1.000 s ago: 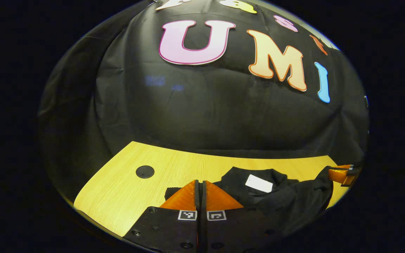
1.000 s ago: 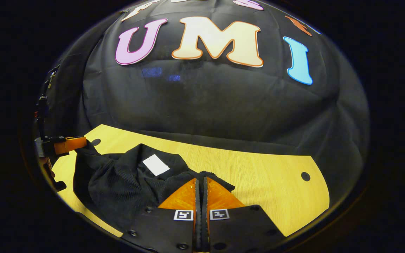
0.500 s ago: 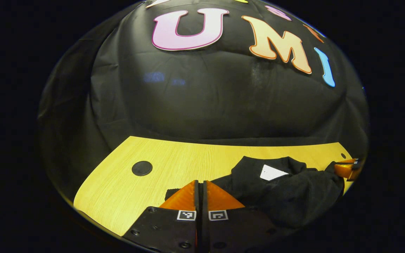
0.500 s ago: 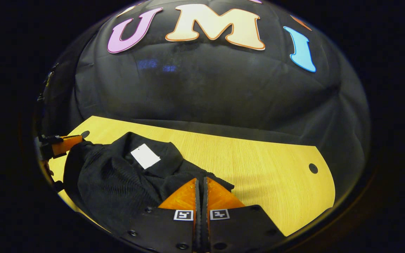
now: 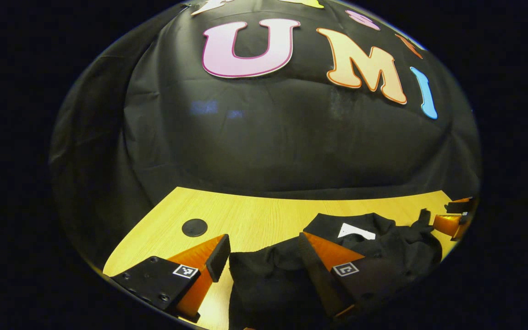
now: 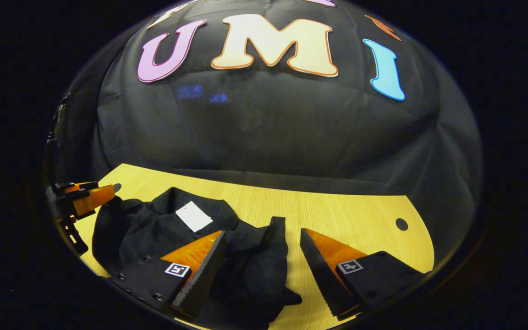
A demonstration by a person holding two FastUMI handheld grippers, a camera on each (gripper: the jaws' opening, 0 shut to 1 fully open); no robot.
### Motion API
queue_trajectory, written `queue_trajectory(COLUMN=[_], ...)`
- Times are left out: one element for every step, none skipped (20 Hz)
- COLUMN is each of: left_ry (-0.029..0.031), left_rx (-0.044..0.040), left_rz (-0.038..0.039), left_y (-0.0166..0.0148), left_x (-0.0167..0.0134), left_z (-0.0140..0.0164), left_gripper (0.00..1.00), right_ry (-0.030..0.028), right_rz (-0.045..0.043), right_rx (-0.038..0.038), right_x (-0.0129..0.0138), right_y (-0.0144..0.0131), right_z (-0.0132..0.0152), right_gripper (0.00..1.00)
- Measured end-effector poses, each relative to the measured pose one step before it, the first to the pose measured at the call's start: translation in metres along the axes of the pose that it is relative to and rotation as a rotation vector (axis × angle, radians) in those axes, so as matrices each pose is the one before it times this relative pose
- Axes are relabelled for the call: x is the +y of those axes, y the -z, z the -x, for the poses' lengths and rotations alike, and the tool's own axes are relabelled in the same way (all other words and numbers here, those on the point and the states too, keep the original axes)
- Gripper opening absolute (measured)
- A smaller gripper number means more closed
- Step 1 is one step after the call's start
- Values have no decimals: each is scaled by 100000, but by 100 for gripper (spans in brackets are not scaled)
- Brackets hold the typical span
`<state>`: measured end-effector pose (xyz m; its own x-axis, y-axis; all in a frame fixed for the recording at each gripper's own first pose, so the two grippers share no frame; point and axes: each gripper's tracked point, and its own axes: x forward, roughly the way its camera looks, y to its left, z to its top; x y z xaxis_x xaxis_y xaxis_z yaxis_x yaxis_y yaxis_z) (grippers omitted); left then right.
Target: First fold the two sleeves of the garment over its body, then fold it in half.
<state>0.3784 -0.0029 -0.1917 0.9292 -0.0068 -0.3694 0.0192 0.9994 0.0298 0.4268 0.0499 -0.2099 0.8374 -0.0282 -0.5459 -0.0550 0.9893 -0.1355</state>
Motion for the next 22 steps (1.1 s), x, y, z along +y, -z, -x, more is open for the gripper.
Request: queue_trajectory(left_ry=[-394,-235,-175,-184,-156,-219,41,-204,-128,-84,76,-50,-156,-17,46,390,674,-30,274,311,-225,-290], left_rx=[-965,-1128,-1429,-1638,-1598,-1783,-1451,-1339,-1300,-1449,-1656,-1796,-1628,-1720,-1863,-2128,-2171,-1553,-1461,-1694,-1580,-1709], left_rz=[91,-9,128,277,282,308,242,175,397,689,700,380,-34,-479,-637,-388,-171,31,320,437,231,-296], left_y=[-481,-618,-714,-872,-767,-889,-774,-817,-854,-941,-863,-893,-903,-825,-838,-930,-943,-822,-670,-752,-740,-667], left_x=[176,163,38,87,59,57,12,41,51,95,48,109,122,62,49,-39,-176,-34,-112,-216,-19,-30], left_z=[465,453,559,564,529,637,662,707,913,906,878,1093,1202,1211,1242,1331,1275,1260,1290,1333,1319,1237], left_gripper=[90,90,90,90,90,90,90,90,90,90,90,90,90,90,93,90,93,90,92,92,92,90], right_ry=[-177,7,-29,-61,-136,-259,-311,-478,-293,-465,-1052,-830,-705,-563,-443,-923,-1173,-1001,-563,-910,-2199,-1341], right_rz=[-566,115,464,746,585,532,571,650,518,343,231,472,620,719,559,56,-315,32,610,609,842,289], right_rx=[-745,-966,-1189,-1255,-1210,-1240,-1498,-1499,-2229,-2123,-2131,-1471,-1194,-1681,-1571,-930,-2334,-3278,-3276,-3665,-3226,-3067], right_x=[-26,-66,-36,14,-23,103,81,183,42,134,204,241,15,87,124,279,369,413,207,388,600,488], right_y=[-316,-415,-346,-492,-322,-505,-471,-536,-533,-575,-448,-227,-142,-288,-338,-208,-525,-671,-746,-845,-690,-633], right_z=[562,604,511,707,712,806,836,1000,1032,1125,1090,1204,1210,1290,1468,1550,1661,1662,1654,1665,1412,1419], right_gripper=[100,100,99,99,99,99,99,99,99,99,99,99,99,99,99,99,99,99,99,99,99,98])
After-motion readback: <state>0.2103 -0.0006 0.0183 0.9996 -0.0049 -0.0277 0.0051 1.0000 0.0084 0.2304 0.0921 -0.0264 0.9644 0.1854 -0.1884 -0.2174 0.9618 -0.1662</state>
